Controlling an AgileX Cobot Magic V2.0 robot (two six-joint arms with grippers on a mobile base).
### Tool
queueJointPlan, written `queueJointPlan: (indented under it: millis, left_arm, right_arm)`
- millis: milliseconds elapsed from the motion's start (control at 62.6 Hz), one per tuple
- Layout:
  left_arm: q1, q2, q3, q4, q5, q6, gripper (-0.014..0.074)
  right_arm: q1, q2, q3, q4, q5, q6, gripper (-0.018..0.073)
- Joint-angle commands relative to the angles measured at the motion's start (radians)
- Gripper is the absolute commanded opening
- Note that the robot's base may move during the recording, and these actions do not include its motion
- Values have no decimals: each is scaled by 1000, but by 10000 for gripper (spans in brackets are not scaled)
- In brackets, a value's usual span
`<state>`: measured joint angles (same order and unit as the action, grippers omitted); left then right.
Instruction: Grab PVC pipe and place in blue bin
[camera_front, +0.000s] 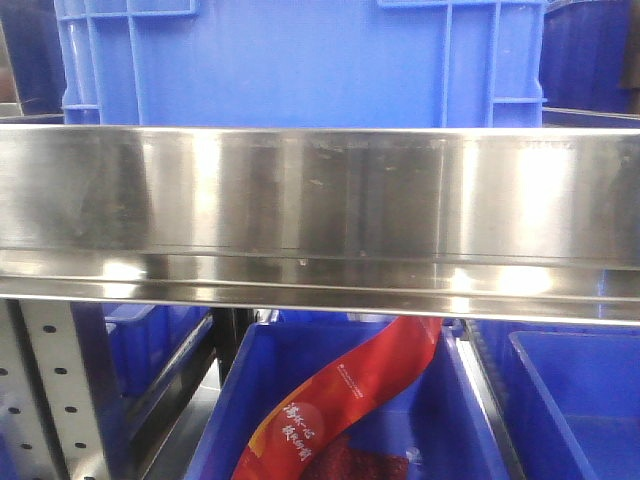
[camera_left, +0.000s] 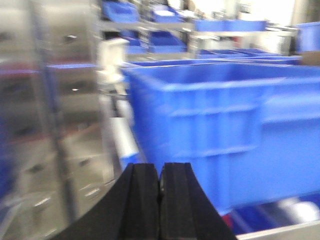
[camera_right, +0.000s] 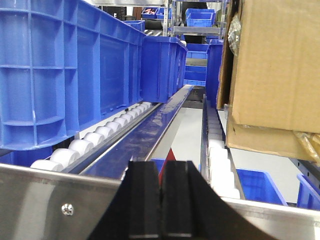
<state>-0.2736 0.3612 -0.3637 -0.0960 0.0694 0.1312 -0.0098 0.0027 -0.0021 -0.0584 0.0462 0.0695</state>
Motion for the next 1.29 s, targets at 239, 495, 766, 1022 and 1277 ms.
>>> queueJointPlan:
  millis: [239,495,766,1022,1277]
  left_arm:
    - [177,-339,265,15,-31,-3,-111]
    - [218,-361,364,78,-82,-146,-111]
    - [239,-361,364,115,-69,-158,-111]
    - [239,-361,364,108,-69,-158,-111]
    - [239,-361,364,108,-69,-158,-111]
  right_arm:
    - [-7,-3,2,-7,-10,-9,-162]
    - [-7,-3,2,-7,-10,-9,-162]
    - [-7,-3,2,-7,-10,-9,-162]
    - [-7,-3,2,-7,-10,-9,-162]
    - [-7,-3,2,-7,-10,-9,-162]
